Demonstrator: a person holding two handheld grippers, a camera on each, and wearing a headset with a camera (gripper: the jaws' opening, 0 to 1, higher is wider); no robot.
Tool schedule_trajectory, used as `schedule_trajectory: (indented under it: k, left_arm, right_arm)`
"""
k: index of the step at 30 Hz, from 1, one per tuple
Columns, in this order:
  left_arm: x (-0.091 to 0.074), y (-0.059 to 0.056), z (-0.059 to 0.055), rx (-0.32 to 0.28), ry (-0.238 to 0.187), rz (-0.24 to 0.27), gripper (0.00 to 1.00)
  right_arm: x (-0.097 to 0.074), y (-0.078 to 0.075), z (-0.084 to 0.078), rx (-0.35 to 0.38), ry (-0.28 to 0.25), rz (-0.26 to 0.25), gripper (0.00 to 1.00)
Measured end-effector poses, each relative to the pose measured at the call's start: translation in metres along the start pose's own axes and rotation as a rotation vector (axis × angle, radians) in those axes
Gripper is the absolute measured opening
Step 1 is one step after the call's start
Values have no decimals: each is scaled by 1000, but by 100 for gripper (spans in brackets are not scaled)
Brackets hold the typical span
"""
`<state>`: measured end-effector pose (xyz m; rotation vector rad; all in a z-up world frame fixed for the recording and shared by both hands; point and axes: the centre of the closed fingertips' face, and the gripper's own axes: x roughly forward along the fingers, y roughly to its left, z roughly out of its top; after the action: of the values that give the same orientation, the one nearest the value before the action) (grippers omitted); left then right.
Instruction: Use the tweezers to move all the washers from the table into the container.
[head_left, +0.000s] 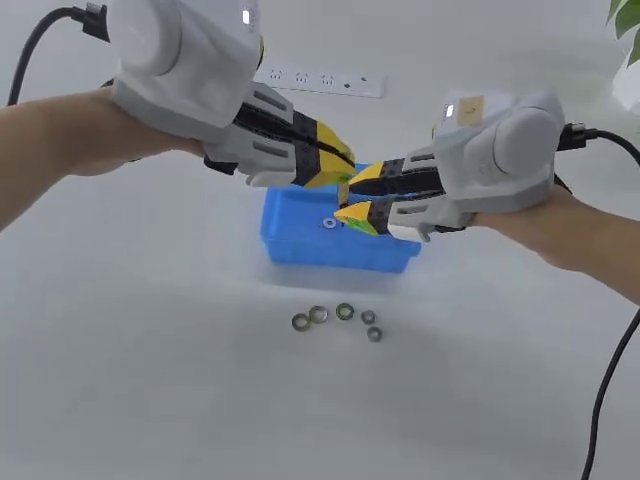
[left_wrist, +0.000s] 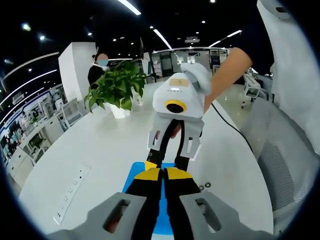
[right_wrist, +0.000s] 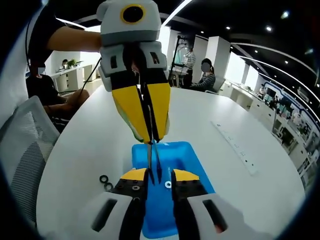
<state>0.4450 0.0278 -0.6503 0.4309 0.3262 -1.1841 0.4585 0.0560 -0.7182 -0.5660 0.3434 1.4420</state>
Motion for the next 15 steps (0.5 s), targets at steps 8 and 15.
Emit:
schedule_trajectory:
  k: [8, 15]
  left_arm:
    - [-14, -4, 9, 22, -15, 21, 5]
    - [-31, -8, 4, 28, -13, 51, 5]
  right_arm:
    - [-18, -1, 3, 1, -41, -39, 27]
    - [-42, 8, 11, 60, -130, -79, 45]
